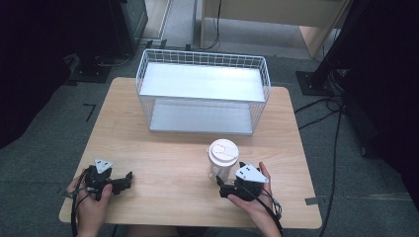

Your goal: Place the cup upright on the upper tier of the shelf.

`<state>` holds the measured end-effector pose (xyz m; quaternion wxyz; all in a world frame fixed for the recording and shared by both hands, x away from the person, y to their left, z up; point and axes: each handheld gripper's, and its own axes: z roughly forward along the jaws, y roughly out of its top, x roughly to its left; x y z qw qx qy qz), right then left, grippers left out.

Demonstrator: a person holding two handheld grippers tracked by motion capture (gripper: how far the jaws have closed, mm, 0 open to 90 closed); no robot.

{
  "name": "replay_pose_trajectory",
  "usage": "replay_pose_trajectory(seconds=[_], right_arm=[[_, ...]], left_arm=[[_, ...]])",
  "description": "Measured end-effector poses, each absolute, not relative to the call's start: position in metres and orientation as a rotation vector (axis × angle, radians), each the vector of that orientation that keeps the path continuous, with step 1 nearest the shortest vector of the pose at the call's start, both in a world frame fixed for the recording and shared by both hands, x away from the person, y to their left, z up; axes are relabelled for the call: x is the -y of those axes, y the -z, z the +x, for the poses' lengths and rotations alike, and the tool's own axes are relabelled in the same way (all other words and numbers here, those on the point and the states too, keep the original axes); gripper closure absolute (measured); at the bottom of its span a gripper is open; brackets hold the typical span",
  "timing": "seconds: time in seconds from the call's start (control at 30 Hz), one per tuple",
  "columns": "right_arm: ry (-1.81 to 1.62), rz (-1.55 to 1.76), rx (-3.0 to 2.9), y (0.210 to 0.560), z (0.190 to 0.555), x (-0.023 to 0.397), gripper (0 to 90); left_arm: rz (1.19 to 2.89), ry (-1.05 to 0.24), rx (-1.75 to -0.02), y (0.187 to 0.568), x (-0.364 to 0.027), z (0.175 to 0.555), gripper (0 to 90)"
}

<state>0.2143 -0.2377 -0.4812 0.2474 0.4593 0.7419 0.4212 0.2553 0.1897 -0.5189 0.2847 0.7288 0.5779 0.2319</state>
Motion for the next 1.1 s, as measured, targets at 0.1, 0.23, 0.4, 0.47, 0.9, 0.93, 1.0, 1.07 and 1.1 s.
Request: replay_pose_trajectory(seconds=[0.1, 0.23, 0.4, 0.47, 0.9, 0.93, 1.0, 1.07, 1.1], right_arm=[[-1.178, 1.248, -2.008, 0.48, 0.216, 0.234, 8.2], [-1.207, 1.231, -1.988, 0.477, 0.218, 0.227, 8.5], [-1.247, 1.237, -1.935, 0.475, 0.221, 0.221, 11.4], [-1.265, 1.252, -1.896, 0.474, 0.221, 0.22, 13.8], [-1.337, 1.247, -1.796, 0.47, 0.226, 0.213, 14.4], [-1.342, 1.25, -1.791, 0.469, 0.227, 0.213, 14.3], [-1.348, 1.251, -1.776, 0.469, 0.227, 0.212, 14.3], [-1.359, 1.253, -1.762, 0.469, 0.227, 0.211, 14.3], [-1.364, 1.257, -1.753, 0.469, 0.227, 0.211, 14.3]], left_arm=[[1.95, -0.62, -1.546, 0.519, -0.19, 0.255, 0.0], [1.95, -0.62, -1.546, 0.519, -0.19, 0.255, 0.0], [1.95, -0.62, -1.546, 0.519, -0.19, 0.255, 0.0], [1.95, -0.62, -1.546, 0.519, -0.19, 0.255, 0.0], [1.95, -0.62, -1.546, 0.519, -0.19, 0.255, 0.0], [1.95, -0.62, -1.546, 0.519, -0.19, 0.255, 0.0], [1.95, -0.62, -1.546, 0.519, -0.19, 0.255, 0.0], [1.95, -0.62, -1.546, 0.519, -0.19, 0.255, 0.0], [1.95, -0.62, -1.546, 0.519, -0.19, 0.255, 0.0]])
